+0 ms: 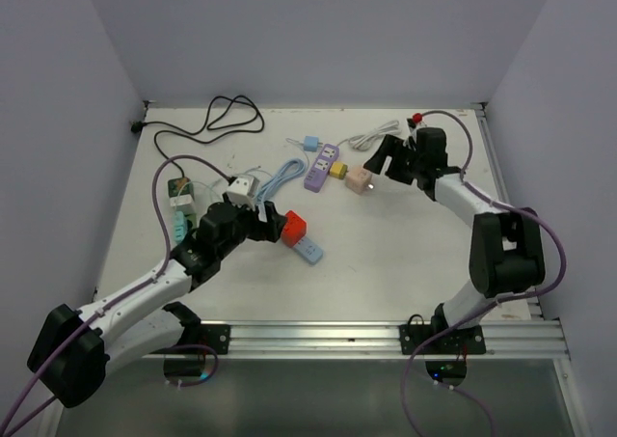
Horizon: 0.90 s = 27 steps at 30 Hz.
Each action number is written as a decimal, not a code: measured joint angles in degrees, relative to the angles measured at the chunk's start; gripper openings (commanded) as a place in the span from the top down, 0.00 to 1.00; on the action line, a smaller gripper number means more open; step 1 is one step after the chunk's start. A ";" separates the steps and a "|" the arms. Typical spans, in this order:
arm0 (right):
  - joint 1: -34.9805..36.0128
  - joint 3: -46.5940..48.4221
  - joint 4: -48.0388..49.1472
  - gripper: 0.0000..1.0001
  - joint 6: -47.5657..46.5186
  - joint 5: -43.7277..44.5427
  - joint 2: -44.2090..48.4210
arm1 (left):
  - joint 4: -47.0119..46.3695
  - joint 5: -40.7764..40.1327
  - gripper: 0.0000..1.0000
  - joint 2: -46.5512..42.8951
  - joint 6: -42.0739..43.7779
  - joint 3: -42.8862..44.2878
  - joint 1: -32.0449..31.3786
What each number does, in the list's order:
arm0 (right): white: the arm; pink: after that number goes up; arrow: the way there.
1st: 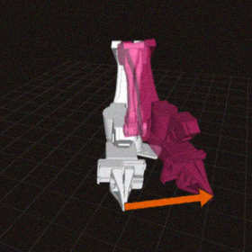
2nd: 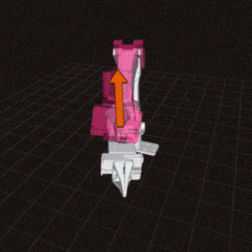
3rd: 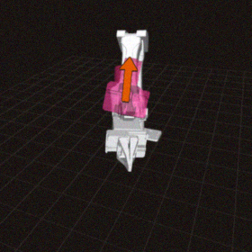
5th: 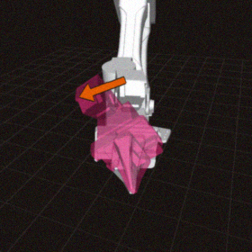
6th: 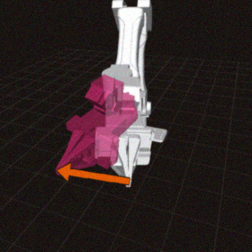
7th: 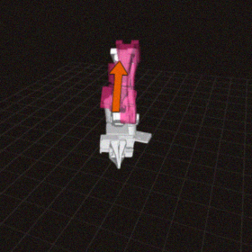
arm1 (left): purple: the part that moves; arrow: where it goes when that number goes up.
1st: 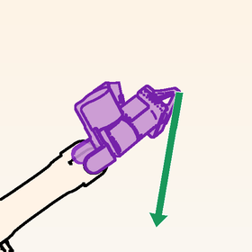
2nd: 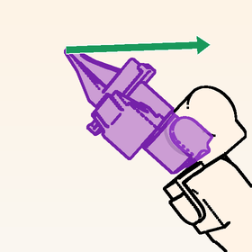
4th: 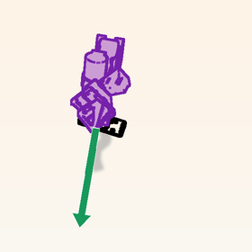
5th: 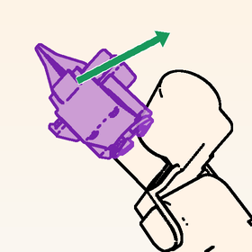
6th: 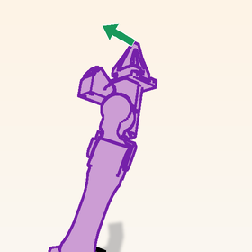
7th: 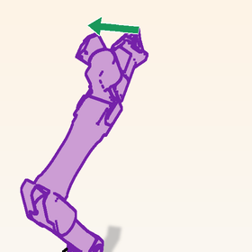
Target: Pull the plug off the socket
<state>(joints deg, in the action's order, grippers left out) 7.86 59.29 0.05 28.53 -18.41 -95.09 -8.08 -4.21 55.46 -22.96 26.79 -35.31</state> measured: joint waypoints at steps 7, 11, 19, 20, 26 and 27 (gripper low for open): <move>11.15 -0.44 -2.51 0.16 -10.01 4.11 11.72 | -1.44 -1.64 0.11 -1.79 0.00 -4.22 0.00; 23.28 -2.99 -2.25 0.15 -14.80 5.16 14.82 | -2.34 -3.93 0.11 -4.57 -0.02 -6.80 0.00; 36.94 -9.11 -2.75 0.10 -19.23 10.25 15.52 | -3.65 -10.21 0.09 -13.35 0.02 -11.69 0.00; 38.29 -9.20 -2.71 0.08 -19.52 11.21 15.37 | -3.67 -10.64 0.09 -13.57 0.04 -11.69 0.00; 43.32 -7.87 -0.94 0.01 -20.55 16.63 9.31 | -4.63 -11.56 0.08 -13.60 0.02 -12.92 0.00; 43.67 -7.45 -0.87 0.01 -20.63 17.51 8.09 | -4.63 -11.56 0.07 -13.60 0.02 -13.29 0.00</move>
<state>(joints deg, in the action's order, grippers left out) 51.53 51.83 -0.82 7.90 -0.91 -87.00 -12.71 -15.77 41.87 -22.94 13.50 -35.31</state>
